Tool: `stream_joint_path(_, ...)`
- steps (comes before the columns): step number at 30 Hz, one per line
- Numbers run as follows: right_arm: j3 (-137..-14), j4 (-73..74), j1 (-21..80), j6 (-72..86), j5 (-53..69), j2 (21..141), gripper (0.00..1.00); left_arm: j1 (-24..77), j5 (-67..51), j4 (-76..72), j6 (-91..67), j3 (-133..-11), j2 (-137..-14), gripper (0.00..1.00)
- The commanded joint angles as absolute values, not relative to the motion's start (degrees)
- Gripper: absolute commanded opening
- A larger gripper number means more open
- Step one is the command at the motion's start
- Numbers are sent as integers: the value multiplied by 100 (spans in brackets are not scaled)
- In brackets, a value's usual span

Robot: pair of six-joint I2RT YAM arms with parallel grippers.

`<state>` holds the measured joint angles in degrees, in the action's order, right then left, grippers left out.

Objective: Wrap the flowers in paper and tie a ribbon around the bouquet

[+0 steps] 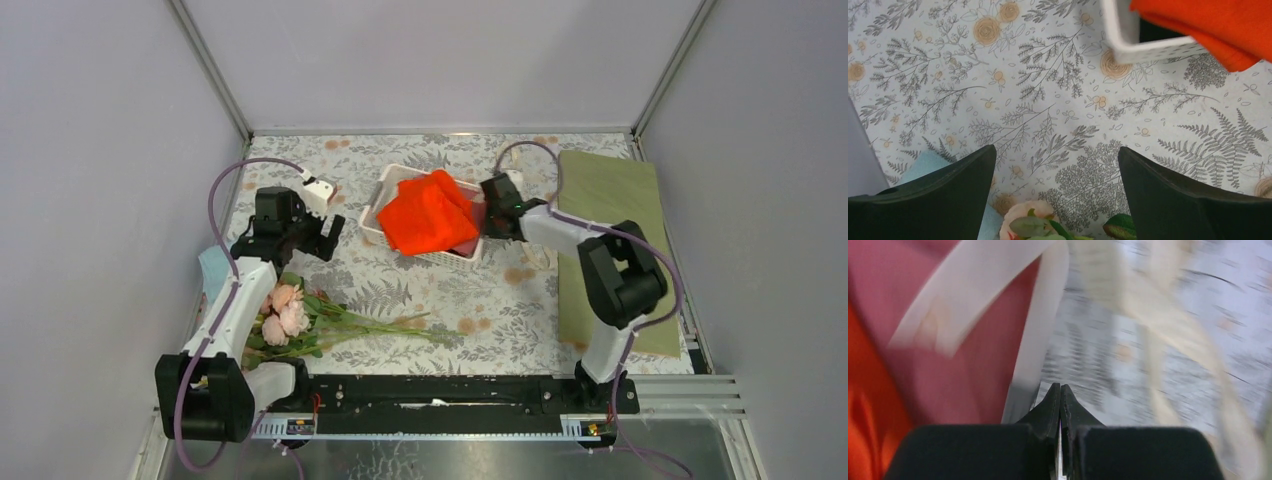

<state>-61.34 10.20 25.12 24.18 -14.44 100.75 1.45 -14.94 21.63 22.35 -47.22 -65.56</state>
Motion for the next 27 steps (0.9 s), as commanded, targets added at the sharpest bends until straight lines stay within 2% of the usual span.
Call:
stream_joint_path(1,-7498,684,3599,2662,-1177,10951,0,134,-1262,2678,2437,-5075,-6302,99)
stream_joint_path(5,-9222,534,4428,2390,-688,12123,0,134,-1356,3078,2567,-5315,-6296,99)
stream_joint_path(8,-10750,718,4742,2319,51,12906,0,158,-1898,3356,2601,-5500,-6371,98)
stream_joint_path(10,-10940,830,4719,2441,77,12959,0,296,-2248,3472,2640,-5548,-6459,89)
stream_joint_path(13,-10100,574,4549,2271,-517,12205,0,770,-2210,3442,2756,-5526,-6757,63)
stream_joint_path(15,-9277,310,4261,2326,-578,11589,0,1114,-1844,3248,2690,-5521,-7154,41)
stream_joint_path(20,-7526,-119,3794,2197,-1098,10207,0,1266,-499,2899,2298,-6051,-8815,2)
stream_joint_path(23,-6947,-109,3707,1994,-1373,9664,0,1198,455,2680,2217,-6222,-9499,0)
stream_joint_path(27,-6466,-35,3704,1872,-1628,9219,0,1003,1110,2497,2103,-6322,-9860,0)
